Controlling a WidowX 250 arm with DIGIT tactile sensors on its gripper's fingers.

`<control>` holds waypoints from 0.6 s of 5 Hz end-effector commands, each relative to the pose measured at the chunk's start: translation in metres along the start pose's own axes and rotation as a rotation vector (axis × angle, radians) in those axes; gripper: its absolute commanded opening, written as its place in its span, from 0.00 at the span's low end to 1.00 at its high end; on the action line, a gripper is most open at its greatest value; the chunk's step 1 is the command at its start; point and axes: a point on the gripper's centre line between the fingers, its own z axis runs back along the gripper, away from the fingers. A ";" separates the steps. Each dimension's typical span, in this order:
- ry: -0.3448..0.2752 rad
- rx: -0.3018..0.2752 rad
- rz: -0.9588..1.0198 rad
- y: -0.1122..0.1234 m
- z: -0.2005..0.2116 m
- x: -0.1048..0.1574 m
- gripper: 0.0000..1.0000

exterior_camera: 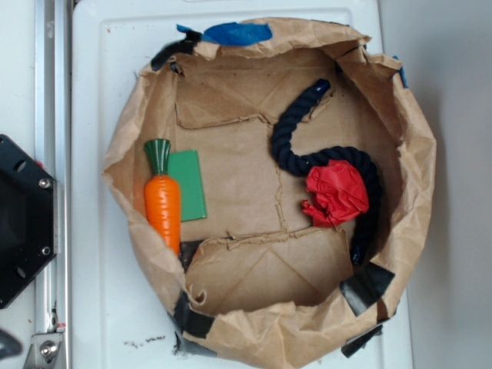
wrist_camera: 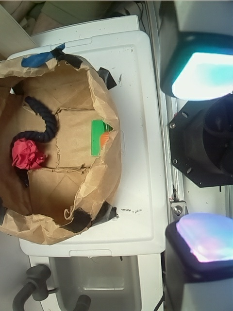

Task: Grab the blue rope.

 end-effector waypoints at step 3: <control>-0.003 -0.057 -0.077 0.000 -0.009 0.069 1.00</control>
